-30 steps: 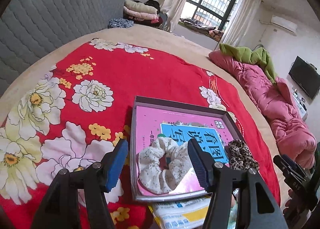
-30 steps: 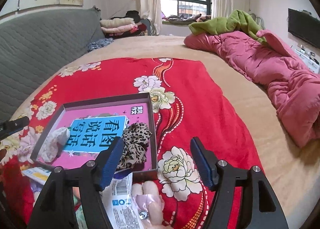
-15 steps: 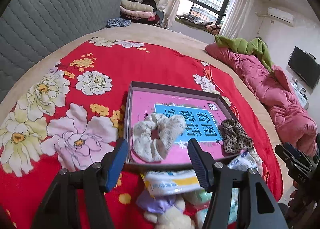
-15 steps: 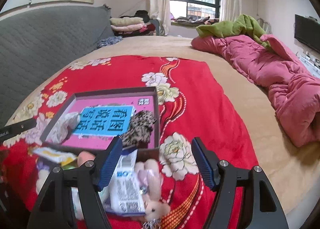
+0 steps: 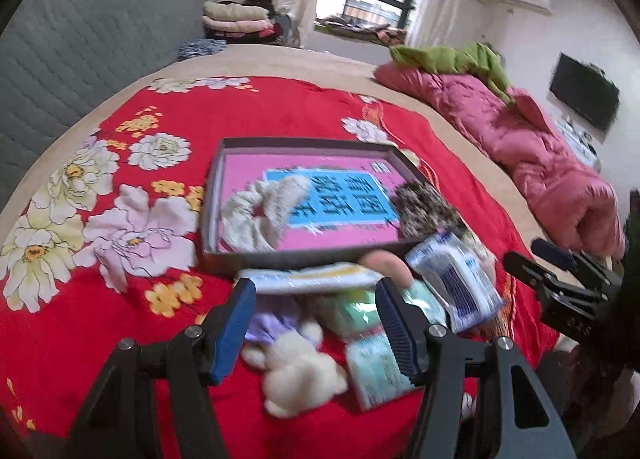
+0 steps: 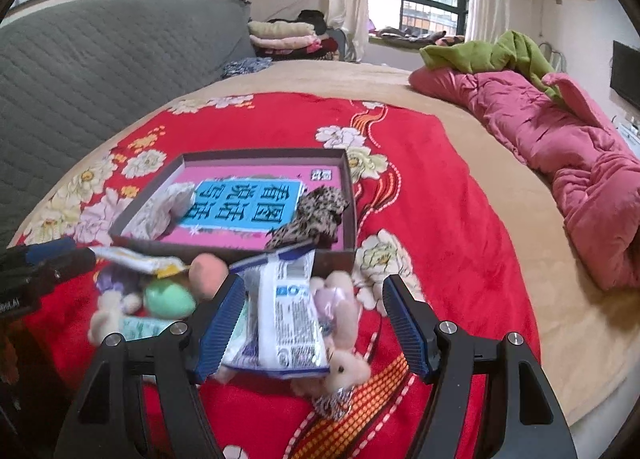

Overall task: Organize soft objects
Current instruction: 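Grasp the white snack packet with the right tool while the left grasps the green tissue pack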

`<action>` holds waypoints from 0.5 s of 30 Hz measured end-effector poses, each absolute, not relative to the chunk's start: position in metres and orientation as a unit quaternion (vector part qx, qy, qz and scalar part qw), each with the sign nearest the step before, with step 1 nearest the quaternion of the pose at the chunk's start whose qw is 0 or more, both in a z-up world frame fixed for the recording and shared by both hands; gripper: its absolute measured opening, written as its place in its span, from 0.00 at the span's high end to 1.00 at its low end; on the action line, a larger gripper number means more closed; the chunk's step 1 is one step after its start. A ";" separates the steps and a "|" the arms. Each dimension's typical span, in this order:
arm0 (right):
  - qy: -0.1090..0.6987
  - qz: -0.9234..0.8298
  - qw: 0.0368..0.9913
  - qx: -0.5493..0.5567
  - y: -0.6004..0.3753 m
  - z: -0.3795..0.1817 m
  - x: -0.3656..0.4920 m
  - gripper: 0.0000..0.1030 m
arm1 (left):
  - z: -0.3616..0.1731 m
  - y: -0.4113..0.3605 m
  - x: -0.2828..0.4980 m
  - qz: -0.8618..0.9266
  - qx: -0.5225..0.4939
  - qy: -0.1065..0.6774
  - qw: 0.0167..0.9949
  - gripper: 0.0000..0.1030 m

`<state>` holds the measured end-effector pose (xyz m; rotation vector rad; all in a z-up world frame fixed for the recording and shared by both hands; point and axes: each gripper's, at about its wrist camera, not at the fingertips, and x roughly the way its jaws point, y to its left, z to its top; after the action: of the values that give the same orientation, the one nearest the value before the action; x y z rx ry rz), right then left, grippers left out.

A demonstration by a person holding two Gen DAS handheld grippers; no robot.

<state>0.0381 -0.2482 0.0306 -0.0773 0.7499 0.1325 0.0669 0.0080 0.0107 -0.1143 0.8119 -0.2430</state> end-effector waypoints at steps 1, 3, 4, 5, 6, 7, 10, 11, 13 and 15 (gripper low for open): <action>0.367 0.066 0.927 -0.040 -0.247 0.029 0.036 0.29 | 0.010 0.003 0.064 -0.123 -0.049 0.395 0.909 0.40; 0.372 0.070 0.925 -0.044 -0.246 0.026 0.032 0.29 | 0.007 -0.007 0.059 -0.135 -0.037 0.399 0.906 0.40; 0.372 0.071 0.924 -0.045 -0.246 0.025 0.030 0.29 | 0.006 -0.012 0.056 -0.144 -0.036 0.403 0.903 0.40; 0.373 0.070 0.924 -0.048 -0.246 0.024 0.028 0.29 | 0.003 -0.017 0.054 -0.155 -0.038 0.410 0.898 0.40; 0.375 0.069 0.923 -0.050 -0.247 0.024 0.027 0.29 | 0.001 -0.019 0.053 -0.159 -0.039 0.414 0.895 0.40; 0.375 0.068 0.923 -0.049 -0.248 0.024 0.026 0.29 | -0.002 -0.023 0.051 -0.162 -0.038 0.419 0.893 0.40; 0.372 0.061 0.925 -0.043 -0.256 0.026 0.022 0.29 | -0.007 -0.033 0.045 -0.172 -0.025 0.429 0.887 0.40; 0.371 0.059 0.926 -0.040 -0.259 0.027 0.020 0.29 | -0.008 -0.036 0.043 -0.178 -0.027 0.432 0.884 0.40; 0.373 0.056 0.926 -0.035 -0.264 0.026 0.019 0.29 | -0.011 -0.039 0.041 -0.184 -0.035 0.437 0.880 0.40; 0.375 0.054 0.925 -0.032 -0.267 0.025 0.019 0.29 | -0.014 -0.040 0.041 -0.187 -0.043 0.444 0.875 0.40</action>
<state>0.0187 -0.2669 0.0247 -0.0649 0.7692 0.1108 0.0412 -0.0402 -0.0135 -0.0906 0.9258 -0.3905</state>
